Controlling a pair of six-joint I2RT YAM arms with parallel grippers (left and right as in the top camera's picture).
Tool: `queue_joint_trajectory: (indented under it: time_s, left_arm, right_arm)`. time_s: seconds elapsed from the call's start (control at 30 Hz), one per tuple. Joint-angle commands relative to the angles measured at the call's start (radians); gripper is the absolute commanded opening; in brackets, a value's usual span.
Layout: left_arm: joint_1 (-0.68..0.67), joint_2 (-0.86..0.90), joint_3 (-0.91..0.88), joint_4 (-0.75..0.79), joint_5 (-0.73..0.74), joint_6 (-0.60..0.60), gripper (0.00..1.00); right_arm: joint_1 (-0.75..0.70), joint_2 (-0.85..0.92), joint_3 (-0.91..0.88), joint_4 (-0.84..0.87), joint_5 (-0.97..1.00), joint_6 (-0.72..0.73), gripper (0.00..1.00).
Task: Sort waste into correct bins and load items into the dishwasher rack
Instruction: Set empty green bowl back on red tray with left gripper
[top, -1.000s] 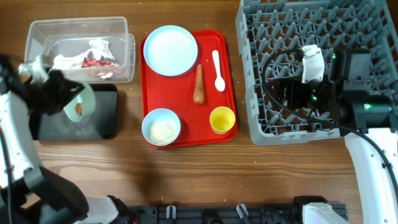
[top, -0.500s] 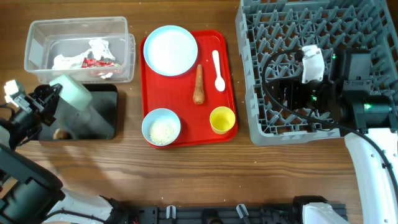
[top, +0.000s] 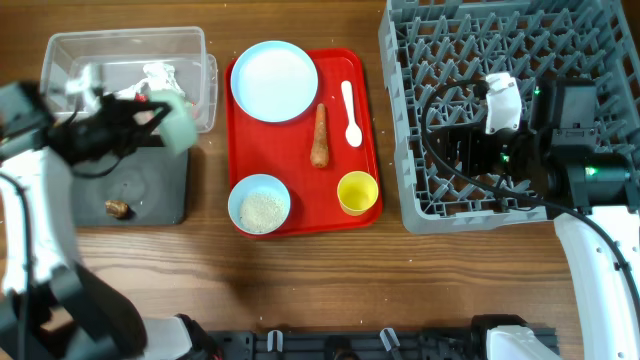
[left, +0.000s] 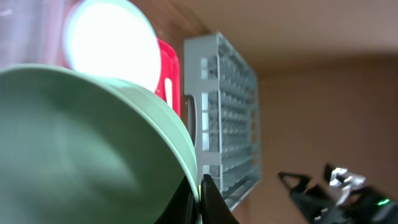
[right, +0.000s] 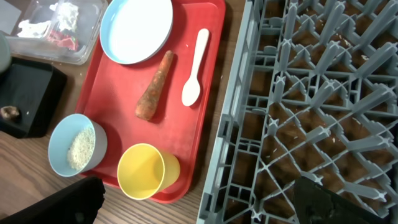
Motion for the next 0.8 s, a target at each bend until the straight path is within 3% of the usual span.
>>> queue_joint_trajectory:
  time_s: [0.0,0.1,0.17,0.3,0.47,0.5,0.53,0.57,0.63,0.7,0.77]
  left_arm:
    - [-0.295,-0.122,0.051,0.060,-0.480,-0.106,0.04]
    - [-0.632,-0.090,0.051,0.111,-0.981,-0.105,0.04]
    - [-0.777,-0.023,0.051,0.129,-1.189,-0.105,0.04]
    - [-0.864,0.121,0.051,0.108,-1.252,-0.105,0.04]
    - [-0.867,0.299,0.051,0.097,-1.252,-0.105,0.04]
    - [-0.867,0.303,0.051,0.093,-1.252,-0.105,0.08]
    - [-0.867,0.305,0.051,0.089,-1.252,-0.105,0.21]
    - [-0.867,0.305,0.051,0.090,-1.252,-0.105,0.52]
    - [-0.867,0.299,0.057,0.103,-1.252,-0.105,0.78]
    - [-0.867,0.279,0.115,0.040,-1.250,-0.106,0.86]
    - [-0.874,0.252,0.202,-0.095,-1.251,-0.139,0.86]
  right_arm:
    - [-0.002,0.002,0.019,0.001,-0.001,0.010,1.00]
    - [-0.002,0.002,0.019,0.001,-0.001,0.029,1.00]
    - [-0.002,0.002,0.019,0.002,0.000,0.029,1.00]
    - [-0.002,0.002,0.019,0.002,0.000,0.029,1.00]
    - [-0.002,0.002,0.019,0.002,0.000,0.029,1.00]
    - [-0.002,0.002,0.019,0.002,0.000,0.029,1.00]
    - [-0.002,0.002,0.019,0.002,0.000,0.029,1.00]
    - [-0.002,0.002,0.019,0.002,0.000,0.029,1.00]
    - [-0.002,0.002,0.019,0.003,0.000,0.029,1.00]
    - [-0.002,0.002,0.019,0.003,0.000,0.029,1.00]
    - [-0.002,0.002,0.019,0.002,0.000,0.029,1.00]
